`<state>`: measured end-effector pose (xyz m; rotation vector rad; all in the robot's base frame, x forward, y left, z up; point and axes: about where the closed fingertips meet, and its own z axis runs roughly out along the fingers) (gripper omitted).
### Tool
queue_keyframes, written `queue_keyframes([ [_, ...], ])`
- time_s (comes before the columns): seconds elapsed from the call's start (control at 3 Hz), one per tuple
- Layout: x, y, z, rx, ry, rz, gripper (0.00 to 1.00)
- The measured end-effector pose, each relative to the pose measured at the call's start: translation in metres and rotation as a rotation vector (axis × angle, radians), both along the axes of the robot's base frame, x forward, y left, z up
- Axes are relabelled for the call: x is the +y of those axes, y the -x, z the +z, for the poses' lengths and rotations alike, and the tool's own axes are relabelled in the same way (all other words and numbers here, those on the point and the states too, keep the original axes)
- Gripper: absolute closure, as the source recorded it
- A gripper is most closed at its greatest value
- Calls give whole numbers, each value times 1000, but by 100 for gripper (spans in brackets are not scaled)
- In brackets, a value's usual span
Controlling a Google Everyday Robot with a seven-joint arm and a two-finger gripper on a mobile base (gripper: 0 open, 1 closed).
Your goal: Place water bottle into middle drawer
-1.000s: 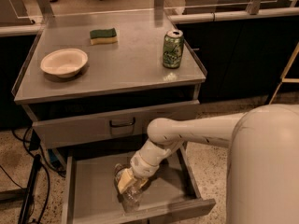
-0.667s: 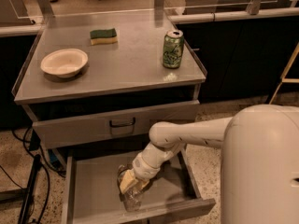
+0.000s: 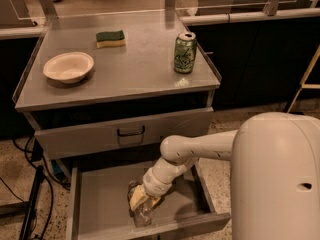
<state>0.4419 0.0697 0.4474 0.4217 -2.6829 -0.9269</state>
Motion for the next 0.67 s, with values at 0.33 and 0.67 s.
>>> queue_keyframes([
  [0.33,1,-5,-9,7,10,-24,100],
  [0.67,4,-17,-24,25,17,-65,100],
])
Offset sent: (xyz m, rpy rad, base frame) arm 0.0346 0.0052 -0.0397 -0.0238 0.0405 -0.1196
